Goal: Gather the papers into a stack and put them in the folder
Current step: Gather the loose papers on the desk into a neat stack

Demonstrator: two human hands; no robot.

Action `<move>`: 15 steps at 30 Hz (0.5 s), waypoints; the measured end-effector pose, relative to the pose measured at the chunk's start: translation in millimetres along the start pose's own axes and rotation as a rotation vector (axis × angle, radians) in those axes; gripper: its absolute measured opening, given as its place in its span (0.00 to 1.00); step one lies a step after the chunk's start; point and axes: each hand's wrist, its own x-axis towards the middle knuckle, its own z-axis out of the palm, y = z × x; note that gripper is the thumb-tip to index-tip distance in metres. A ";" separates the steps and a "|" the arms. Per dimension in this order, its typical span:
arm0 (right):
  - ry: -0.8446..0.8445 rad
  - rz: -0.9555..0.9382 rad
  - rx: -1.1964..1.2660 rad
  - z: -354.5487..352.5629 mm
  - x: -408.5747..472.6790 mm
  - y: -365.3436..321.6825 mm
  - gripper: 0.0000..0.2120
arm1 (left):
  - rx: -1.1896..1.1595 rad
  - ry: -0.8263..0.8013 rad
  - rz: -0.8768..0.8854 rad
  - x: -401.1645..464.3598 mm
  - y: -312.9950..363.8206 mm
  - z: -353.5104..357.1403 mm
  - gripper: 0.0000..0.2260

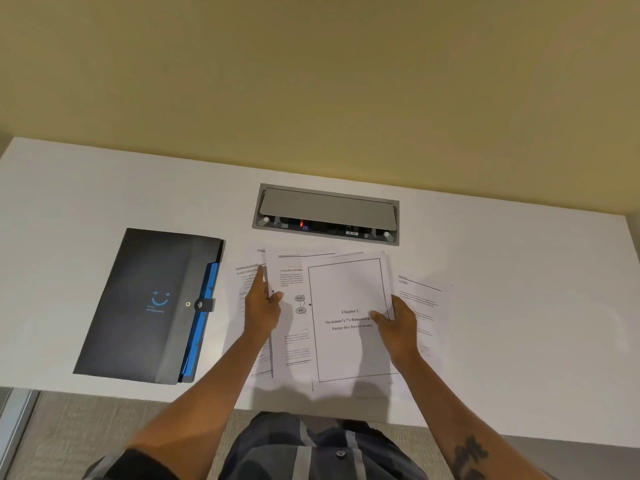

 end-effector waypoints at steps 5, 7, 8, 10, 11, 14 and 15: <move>-0.094 0.013 -0.008 38.1 5.8 -18.0 0.22 | 0.052 0.037 -0.040 -2.0 -4.4 0.0 0.17; -0.120 0.019 -0.006 51.1 7.7 -23.0 0.24 | 0.057 0.049 -0.058 -1.8 -6.1 0.1 0.15; -0.125 0.021 -0.004 56.8 8.7 -25.0 0.25 | 0.058 0.050 -0.066 -1.2 -6.9 -0.1 0.14; -0.128 0.022 -0.008 66.0 10.4 -27.5 0.25 | 0.053 0.055 -0.086 0.3 -8.7 0.0 0.11; -0.130 0.025 -0.013 70.0 11.4 -28.4 0.25 | 0.051 0.059 -0.097 1.2 -10.3 0.0 0.09; -0.137 0.036 -0.036 79.7 13.7 -32.0 0.27 | 0.043 0.066 -0.116 1.7 -14.9 1.0 0.07; -0.141 0.036 -0.045 82.0 14.7 -32.6 0.28 | 0.031 0.062 -0.119 1.2 -15.7 1.3 0.08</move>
